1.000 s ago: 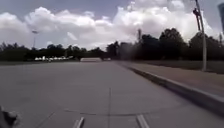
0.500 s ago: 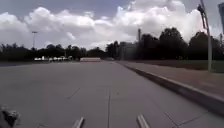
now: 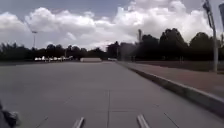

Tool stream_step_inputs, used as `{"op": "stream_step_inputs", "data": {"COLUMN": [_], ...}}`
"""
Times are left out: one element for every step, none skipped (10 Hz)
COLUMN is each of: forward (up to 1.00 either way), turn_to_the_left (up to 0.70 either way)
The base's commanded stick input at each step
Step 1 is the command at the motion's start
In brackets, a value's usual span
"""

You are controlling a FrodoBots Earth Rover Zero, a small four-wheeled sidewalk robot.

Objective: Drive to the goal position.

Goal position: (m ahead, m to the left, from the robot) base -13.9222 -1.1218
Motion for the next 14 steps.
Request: {"op": "stream_step_inputs", "data": {"forward": [0.7,0.7,0.7,0.7,0.7,0.7,0.7,0.7,0.7,0.7,0.7,0.7,0.7,0.7], "turn_to_the_left": [0.0,0.0,0.0,0.0,0.0,0.0,0.0,0.0,0.0,0.0,0.0,0.0,0.0,0.0]}}
